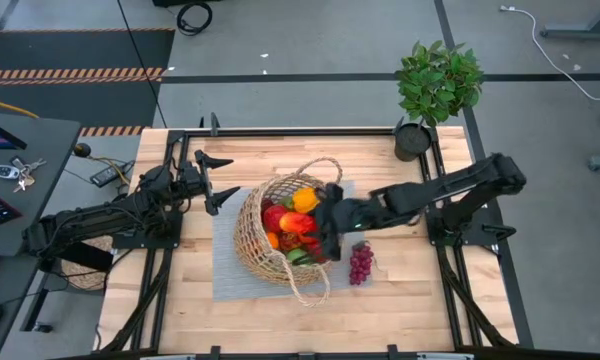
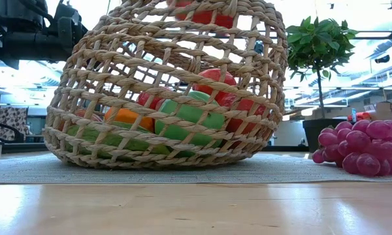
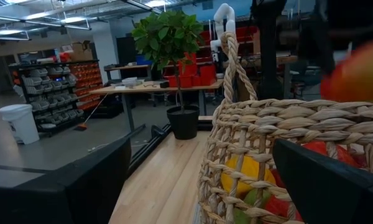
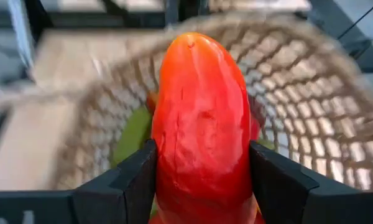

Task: Build produce basket
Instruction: Put the red mango into the mesh basket, then put the grapes into the mesh basket

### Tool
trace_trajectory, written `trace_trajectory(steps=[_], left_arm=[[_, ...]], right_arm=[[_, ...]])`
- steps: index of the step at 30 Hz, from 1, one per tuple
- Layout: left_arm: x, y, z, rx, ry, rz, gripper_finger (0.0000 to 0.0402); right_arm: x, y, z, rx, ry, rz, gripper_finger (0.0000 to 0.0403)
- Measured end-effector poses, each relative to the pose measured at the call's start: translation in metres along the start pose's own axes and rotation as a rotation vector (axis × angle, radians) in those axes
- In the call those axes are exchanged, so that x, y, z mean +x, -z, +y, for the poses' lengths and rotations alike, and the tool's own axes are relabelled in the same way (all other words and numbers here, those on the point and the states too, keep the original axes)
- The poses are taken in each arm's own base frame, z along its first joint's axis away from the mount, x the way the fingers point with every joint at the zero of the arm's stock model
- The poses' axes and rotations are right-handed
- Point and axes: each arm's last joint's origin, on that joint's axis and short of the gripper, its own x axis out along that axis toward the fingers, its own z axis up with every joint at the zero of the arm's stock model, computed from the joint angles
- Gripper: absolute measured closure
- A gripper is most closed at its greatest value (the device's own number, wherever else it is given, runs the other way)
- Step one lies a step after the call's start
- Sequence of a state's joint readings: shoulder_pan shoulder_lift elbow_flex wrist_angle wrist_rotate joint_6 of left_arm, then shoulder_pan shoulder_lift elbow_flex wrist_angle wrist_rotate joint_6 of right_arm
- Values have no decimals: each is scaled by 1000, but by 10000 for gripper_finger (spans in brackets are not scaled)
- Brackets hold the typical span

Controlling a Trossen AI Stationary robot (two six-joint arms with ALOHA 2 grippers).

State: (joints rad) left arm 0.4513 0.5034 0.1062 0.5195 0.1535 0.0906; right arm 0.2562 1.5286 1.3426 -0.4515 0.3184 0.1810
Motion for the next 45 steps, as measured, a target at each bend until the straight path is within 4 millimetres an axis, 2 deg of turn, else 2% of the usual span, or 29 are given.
trace_trajectory(steps=[3,8,16,19,22,25,29,32,36,41,45], left_arm=[[0,0,0,0,0,0,4],[0,0,0,0,0,0,4],[0,0,0,0,0,0,4],[0,0,0,0,0,0,4],[0,0,0,0,0,1,4],[0,0,0,0,1,1,4],[0,0,0,0,0,1,4],[0,0,0,0,0,1,4],[0,0,0,0,0,1,4],[0,0,0,0,0,0,4],[0,0,0,0,0,0,4]], right_arm=[[21,10,1,-63,7,74,172],[39,21,-8,-106,13,171,166],[36,19,-15,-78,-85,195,94],[22,15,-18,-76,-87,177,67],[-3,6,-20,-75,-91,116,50],[-31,0,-18,-112,-118,59,44],[-64,4,-10,-160,-171,66,46],[-76,12,-3,-156,-194,122,51],[-76,34,9,-122,-204,195,53],[-67,77,17,-77,-141,259,54],[-57,112,17,23,-121,279,54]])
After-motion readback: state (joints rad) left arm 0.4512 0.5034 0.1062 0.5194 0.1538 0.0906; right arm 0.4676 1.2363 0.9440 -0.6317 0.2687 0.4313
